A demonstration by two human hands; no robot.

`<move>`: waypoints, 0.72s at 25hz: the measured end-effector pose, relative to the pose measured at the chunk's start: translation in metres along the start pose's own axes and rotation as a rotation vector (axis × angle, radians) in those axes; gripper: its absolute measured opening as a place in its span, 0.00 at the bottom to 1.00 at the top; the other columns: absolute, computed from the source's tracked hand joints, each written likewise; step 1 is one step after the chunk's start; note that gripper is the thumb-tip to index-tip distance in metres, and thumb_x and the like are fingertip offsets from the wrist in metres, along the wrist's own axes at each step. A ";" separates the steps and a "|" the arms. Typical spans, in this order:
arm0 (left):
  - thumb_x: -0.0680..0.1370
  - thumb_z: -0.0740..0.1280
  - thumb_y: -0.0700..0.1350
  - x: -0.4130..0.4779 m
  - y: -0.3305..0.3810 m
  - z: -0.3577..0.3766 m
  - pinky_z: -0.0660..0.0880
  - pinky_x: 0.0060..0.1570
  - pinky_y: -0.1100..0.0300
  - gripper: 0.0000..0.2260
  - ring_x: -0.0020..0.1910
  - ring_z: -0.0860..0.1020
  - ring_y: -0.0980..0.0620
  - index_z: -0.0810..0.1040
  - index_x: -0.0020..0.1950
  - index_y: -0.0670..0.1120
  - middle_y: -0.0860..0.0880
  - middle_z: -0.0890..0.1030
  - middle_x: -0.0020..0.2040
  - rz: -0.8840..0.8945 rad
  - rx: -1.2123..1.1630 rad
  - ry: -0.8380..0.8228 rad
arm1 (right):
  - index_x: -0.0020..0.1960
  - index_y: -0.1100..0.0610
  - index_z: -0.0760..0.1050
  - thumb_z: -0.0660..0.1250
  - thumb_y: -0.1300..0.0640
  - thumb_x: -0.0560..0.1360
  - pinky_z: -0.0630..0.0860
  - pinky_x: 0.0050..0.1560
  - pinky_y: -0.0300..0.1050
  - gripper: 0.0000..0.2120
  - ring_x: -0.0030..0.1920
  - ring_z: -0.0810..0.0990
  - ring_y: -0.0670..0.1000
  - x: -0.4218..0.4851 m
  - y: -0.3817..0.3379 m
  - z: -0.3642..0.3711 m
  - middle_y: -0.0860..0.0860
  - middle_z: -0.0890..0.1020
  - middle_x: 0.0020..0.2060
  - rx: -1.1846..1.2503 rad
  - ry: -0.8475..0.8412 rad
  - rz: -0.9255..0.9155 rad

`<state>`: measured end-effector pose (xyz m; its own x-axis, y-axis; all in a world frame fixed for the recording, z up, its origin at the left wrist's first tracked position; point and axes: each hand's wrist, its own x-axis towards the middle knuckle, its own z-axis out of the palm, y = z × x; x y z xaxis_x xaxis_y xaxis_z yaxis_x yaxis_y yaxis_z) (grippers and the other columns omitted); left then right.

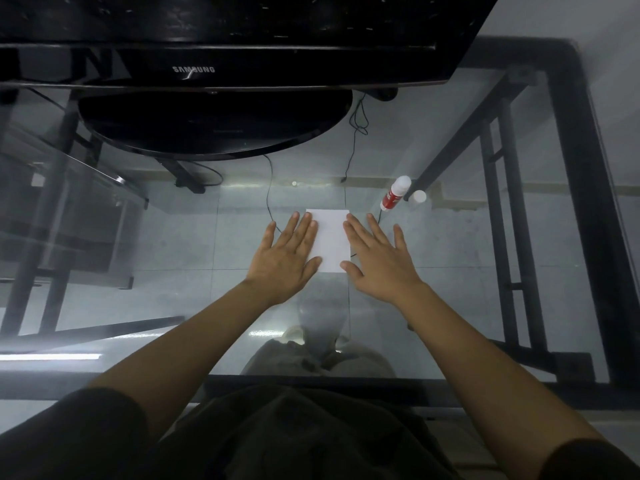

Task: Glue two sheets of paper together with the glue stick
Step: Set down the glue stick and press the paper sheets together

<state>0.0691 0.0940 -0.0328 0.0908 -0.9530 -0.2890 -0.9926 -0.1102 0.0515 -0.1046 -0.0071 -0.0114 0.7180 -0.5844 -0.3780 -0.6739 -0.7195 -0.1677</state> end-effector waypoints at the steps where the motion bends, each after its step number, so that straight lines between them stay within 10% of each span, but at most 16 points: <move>1: 0.77 0.35 0.60 -0.001 0.001 0.000 0.35 0.68 0.47 0.28 0.70 0.33 0.51 0.33 0.72 0.46 0.47 0.42 0.77 -0.006 0.006 0.006 | 0.75 0.51 0.38 0.50 0.42 0.78 0.39 0.70 0.62 0.33 0.75 0.38 0.53 -0.002 0.001 0.002 0.47 0.42 0.76 0.008 0.003 -0.002; 10: 0.76 0.33 0.60 -0.002 0.003 -0.004 0.34 0.68 0.43 0.30 0.75 0.40 0.47 0.35 0.73 0.45 0.46 0.41 0.77 -0.007 0.041 -0.026 | 0.75 0.49 0.43 0.52 0.43 0.78 0.34 0.68 0.62 0.31 0.75 0.40 0.51 -0.002 -0.001 0.010 0.46 0.46 0.76 0.045 0.059 0.001; 18: 0.80 0.43 0.58 0.000 0.003 -0.011 0.41 0.70 0.43 0.28 0.75 0.45 0.49 0.42 0.75 0.47 0.47 0.44 0.77 -0.063 -0.272 0.070 | 0.71 0.54 0.60 0.61 0.46 0.75 0.52 0.71 0.58 0.28 0.72 0.58 0.52 -0.009 -0.001 0.006 0.51 0.63 0.73 0.333 0.285 0.014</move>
<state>0.0671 0.0905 -0.0226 0.1668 -0.9579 -0.2336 -0.9274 -0.2328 0.2929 -0.1112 0.0009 -0.0139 0.6963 -0.7070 -0.1239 -0.6697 -0.5778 -0.4666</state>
